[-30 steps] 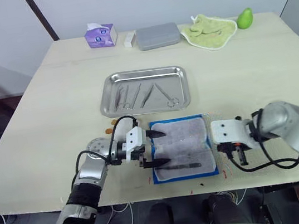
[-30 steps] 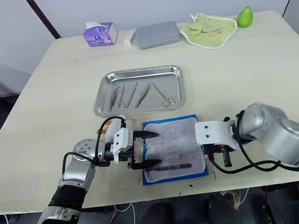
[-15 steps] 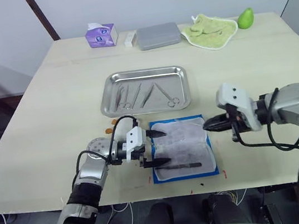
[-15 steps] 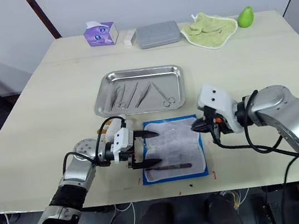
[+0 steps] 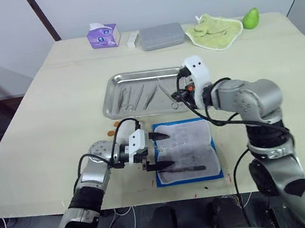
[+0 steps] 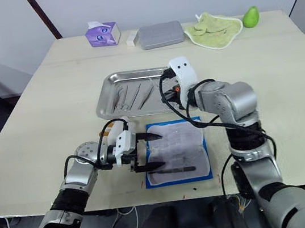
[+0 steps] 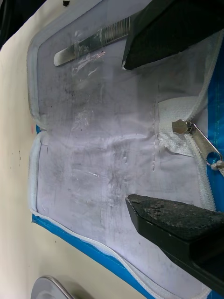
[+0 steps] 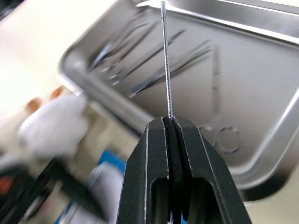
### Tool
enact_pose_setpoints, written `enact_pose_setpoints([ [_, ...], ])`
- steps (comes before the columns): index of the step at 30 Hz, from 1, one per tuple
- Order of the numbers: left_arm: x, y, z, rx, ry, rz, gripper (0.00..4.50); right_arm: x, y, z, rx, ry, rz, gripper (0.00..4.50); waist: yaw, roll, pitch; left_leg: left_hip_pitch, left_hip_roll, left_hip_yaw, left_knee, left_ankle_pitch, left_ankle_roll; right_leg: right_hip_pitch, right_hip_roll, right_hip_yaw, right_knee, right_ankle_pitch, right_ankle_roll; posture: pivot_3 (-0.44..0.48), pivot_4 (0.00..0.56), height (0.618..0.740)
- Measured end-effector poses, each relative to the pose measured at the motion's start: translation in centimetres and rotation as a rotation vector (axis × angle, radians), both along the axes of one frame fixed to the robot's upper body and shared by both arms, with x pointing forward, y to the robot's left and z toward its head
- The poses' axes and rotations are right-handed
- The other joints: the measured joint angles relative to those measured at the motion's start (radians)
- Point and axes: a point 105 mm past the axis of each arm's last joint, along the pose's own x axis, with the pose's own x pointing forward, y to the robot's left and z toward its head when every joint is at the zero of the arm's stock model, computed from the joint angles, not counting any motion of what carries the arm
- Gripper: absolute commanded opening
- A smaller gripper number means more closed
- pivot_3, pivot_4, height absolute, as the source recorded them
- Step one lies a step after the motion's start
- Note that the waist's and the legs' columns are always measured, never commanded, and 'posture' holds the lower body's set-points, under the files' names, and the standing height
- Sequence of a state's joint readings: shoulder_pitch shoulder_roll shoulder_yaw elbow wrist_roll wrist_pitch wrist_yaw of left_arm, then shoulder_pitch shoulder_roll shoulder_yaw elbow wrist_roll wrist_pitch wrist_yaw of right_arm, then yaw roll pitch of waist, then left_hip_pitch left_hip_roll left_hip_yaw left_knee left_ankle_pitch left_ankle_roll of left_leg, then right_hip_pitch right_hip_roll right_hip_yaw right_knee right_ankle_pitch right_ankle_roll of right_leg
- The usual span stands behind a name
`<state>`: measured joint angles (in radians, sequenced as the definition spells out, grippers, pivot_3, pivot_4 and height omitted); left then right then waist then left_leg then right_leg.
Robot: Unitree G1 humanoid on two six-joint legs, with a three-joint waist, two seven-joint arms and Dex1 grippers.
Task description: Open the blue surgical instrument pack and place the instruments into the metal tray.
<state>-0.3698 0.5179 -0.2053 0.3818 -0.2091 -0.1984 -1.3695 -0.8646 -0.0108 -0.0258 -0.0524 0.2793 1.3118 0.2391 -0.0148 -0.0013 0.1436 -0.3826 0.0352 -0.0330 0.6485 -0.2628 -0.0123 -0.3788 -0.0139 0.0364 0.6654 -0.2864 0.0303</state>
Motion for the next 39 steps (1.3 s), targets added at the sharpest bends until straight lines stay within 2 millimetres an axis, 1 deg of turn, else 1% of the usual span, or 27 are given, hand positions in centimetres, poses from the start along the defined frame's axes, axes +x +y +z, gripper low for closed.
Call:
enact_pose_setpoints([
  [2,0.0,0.0,0.0,0.000,0.001,0.000,4.50,0.8,0.1,-0.1,0.009,0.004,-0.038,0.10,0.000,0.000,0.000,0.000,0.000,0.000,0.000,0.000,0.000,0.000,0.000,0.000,0.000,0.000,0.000,0.000,0.150,0.740],
  [3,0.0,0.0,0.0,0.001,0.003,0.001,4.50,1.7,0.2,-0.3,0.012,0.008,-0.079,0.10,-0.001,0.000,0.000,0.000,0.000,0.000,0.000,0.000,0.000,0.000,0.000,0.000,0.000,0.000,0.000,0.000,0.150,0.740],
  [9,0.0,0.0,0.0,0.001,0.003,0.001,4.50,3.3,0.7,-1.7,0.003,0.028,-0.139,0.10,-0.001,0.000,0.000,0.000,0.000,0.001,0.000,0.000,0.000,0.000,0.000,0.000,0.000,0.000,0.000,0.000,0.150,0.740],
  [11,0.0,0.0,0.0,0.001,0.002,0.000,4.50,4.2,1.1,-2.8,-0.012,0.038,-0.168,0.10,-0.002,0.001,0.000,0.000,0.000,0.001,0.000,0.000,0.000,0.000,0.000,0.001,0.000,0.000,0.000,0.000,0.150,0.740],
  [15,0.0,0.0,0.0,0.001,0.003,0.001,4.50,5.1,1.6,-3.7,-0.027,0.033,-0.181,0.10,-0.002,0.001,0.000,0.000,0.000,0.001,0.000,0.000,0.000,0.000,0.000,0.001,0.000,0.000,0.000,0.000,0.150,0.740],
  [18,0.0,0.0,0.0,0.001,0.003,0.001,4.50,5.6,1.5,-4.2,-0.045,0.026,-0.195,0.10,-0.002,0.001,0.000,0.000,0.000,0.001,0.000,0.000,0.000,0.000,0.000,0.001,0.000,0.000,0.000,0.000,0.150,0.740],
  [20,0.0,-0.1,0.1,0.001,0.004,0.002,4.50,5.8,1.3,-4.8,-0.056,0.033,-0.204,0.10,-0.002,0.001,0.001,0.000,0.000,0.001,-0.001,0.000,0.000,0.000,0.000,0.001,0.000,0.000,0.000,0.000,0.150,0.740],
  [23,-0.1,-0.1,0.1,0.000,0.004,0.006,4.50,6.1,1.3,-5.2,-0.064,0.035,-0.204,0.10,-0.003,0.001,0.001,0.000,0.000,0.001,-0.001,0.000,0.000,0.000,0.000,0.001,0.000,0.000,0.000,0.000,0.150,0.740],
  [29,-0.1,-0.2,0.1,-0.001,0.007,0.017,4.50,6.7,0.4,-5.7,-0.094,0.023,-0.220,0.10,-0.003,0.002,0.001,0.000,0.000,0.001,-0.001,0.000,0.000,-0.001,0.000,0.001,0.000,0.000,0.000,0.000,0.150,0.740],
  [34,-0.2,-0.3,0.2,0.000,0.008,0.018,4.50,6.9,0.6,-5.1,-0.106,0.001,-0.193,0.10,-0.005,0.002,0.001,0.000,0.000,0.001,-0.002,0.000,0.000,-0.001,0.000,0.001,0.000,0.000,0.000,0.000,0.150,0.740],
  [39,-0.2,-0.3,0.2,0.000,0.010,0.018,4.50,6.9,0.7,-5.1,-0.118,-0.002,-0.176,0.10,-0.005,0.002,0.001,0.000,0.000,0.001,-0.003,0.000,0.000,-0.001,0.000,0.001,0.000,0.000,0.000,0.000,0.150,0.740],
])
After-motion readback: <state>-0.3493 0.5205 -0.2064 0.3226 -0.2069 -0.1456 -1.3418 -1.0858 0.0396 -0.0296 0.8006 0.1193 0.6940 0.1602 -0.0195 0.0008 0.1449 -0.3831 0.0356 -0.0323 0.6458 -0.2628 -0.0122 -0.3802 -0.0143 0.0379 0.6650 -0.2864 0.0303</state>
